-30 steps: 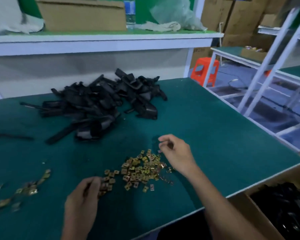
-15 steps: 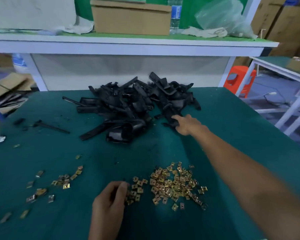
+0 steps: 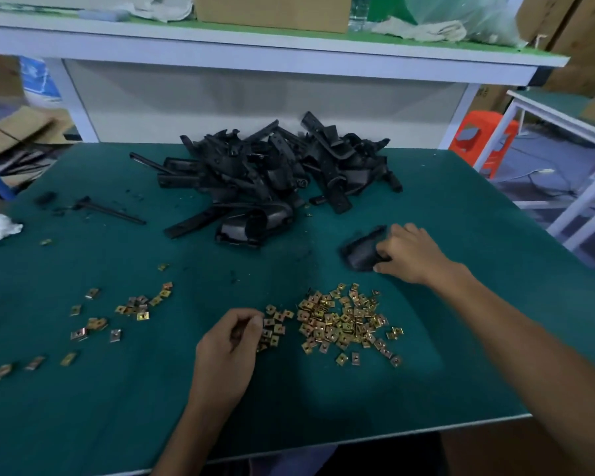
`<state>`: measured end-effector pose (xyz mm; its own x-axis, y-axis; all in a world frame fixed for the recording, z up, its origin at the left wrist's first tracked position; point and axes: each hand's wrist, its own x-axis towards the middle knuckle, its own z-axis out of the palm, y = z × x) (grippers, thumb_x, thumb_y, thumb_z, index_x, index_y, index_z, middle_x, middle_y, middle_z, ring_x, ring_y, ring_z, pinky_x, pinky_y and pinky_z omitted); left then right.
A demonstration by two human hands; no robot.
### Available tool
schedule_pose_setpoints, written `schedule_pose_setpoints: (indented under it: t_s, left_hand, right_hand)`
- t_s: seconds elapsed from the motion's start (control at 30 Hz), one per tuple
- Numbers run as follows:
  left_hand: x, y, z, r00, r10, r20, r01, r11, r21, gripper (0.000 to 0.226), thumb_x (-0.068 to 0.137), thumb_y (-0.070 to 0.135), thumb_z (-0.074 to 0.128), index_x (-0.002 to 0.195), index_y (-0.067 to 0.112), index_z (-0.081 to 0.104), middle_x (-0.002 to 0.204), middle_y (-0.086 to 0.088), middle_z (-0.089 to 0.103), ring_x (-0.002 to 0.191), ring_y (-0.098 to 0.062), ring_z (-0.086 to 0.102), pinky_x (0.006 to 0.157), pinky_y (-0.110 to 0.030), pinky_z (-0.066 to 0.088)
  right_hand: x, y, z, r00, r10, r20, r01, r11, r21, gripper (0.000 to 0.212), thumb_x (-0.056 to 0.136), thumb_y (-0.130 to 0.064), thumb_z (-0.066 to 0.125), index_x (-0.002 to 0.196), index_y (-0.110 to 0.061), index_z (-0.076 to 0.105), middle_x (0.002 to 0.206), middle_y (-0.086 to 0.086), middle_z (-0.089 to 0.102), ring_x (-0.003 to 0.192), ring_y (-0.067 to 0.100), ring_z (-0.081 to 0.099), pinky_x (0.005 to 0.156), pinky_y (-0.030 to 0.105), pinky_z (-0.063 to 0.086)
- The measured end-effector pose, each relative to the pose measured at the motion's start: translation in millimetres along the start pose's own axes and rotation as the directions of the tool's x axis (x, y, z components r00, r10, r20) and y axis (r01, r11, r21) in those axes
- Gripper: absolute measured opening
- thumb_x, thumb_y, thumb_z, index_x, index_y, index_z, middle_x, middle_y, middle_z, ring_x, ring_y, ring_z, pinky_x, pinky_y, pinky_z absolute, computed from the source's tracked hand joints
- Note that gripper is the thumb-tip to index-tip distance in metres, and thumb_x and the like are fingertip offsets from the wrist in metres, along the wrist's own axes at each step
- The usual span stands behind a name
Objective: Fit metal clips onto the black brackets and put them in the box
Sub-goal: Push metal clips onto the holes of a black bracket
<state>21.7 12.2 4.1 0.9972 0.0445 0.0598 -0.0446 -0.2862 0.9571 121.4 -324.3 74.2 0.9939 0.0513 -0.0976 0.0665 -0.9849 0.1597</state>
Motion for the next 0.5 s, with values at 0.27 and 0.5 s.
schedule_pose_setpoints:
  t_s: [0.27, 0.5]
  left_hand:
    - [-6, 0, 8, 0.981, 0.186, 0.057, -0.194, 0.907, 0.373, 0.013, 0.094, 0.024, 0.068, 0.107, 0.023, 0.072, 0.1, 0.011, 0.06, 0.099, -0.012, 0.055, 0.079, -0.008, 0.037]
    - [-5, -4, 17, 0.95, 0.289, 0.117, -0.306, 0.797, 0.52, 0.027, 0.09, 0.027, 0.075, 0.115, 0.017, 0.076, 0.096, -0.001, 0.057, 0.09, -0.02, 0.051, 0.078, -0.026, 0.044]
  right_hand:
    - [-64, -23, 1, 0.99, 0.098, -0.105, -0.047, 0.912, 0.407, 0.026, 0.106, -0.053, 0.032, 0.105, -0.027, 0.036, 0.081, 0.003, 0.059, 0.082, 0.034, 0.061, 0.072, 0.042, 0.05]
    - [-114, -61, 10, 0.997, 0.058, -0.058, -0.001, 0.72, 0.694, 0.006, 0.1, -0.037, 0.053, 0.104, -0.033, 0.05, 0.094, -0.003, 0.053, 0.093, 0.014, 0.05, 0.07, 0.018, 0.035]
